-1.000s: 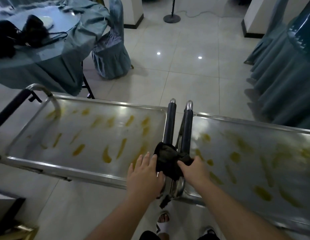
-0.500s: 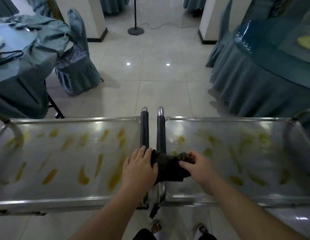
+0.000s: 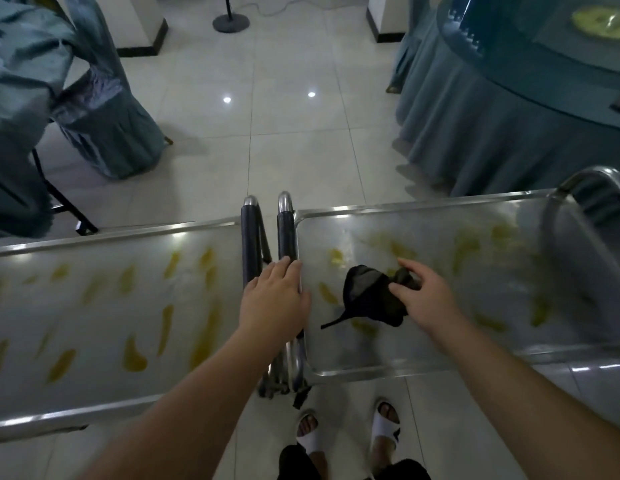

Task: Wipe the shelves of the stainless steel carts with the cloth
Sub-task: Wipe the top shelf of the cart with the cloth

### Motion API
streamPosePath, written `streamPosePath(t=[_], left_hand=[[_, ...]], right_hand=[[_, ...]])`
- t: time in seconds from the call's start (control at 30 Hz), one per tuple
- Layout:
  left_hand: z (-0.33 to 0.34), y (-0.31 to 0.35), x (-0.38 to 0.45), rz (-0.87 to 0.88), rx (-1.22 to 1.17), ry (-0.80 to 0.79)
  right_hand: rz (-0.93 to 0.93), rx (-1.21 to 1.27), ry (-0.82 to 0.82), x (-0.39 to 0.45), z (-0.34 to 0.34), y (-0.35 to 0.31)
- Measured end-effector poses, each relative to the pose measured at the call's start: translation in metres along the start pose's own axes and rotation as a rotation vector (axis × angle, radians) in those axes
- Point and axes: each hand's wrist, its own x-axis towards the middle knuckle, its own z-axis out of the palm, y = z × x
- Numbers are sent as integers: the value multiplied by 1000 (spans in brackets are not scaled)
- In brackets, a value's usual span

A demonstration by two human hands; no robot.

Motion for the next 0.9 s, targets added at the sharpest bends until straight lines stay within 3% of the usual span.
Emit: streamPosePath(t=[0.2,0.3,0.4,0.47,0.53,0.6,0.73,0.9], left_hand=[[16,7,26,26,8,-27],[25,8,41,35,5,-22],[34,7,52,45,2,-17],[41,5,57,45,-1,-14],[47,2,62,43,-1,13],[51,-1,68,37,0,51],[62,-6,77,-7,-7,77],[76,-10,86,-76,-42,118]], right_hand=[[-103,-108,-115,6,49,22],[-61,-118,-258,-3,69,54],[-67,-397,-421,-15,75,96],[-103,-616,-390,-18,76,115],[-122,-838,-259,-20,76,121],[-243,-916,-221,-20,80,122],[-512,-902,-406,-22,109,119],[-530,-966,-479,-22,147,143]])
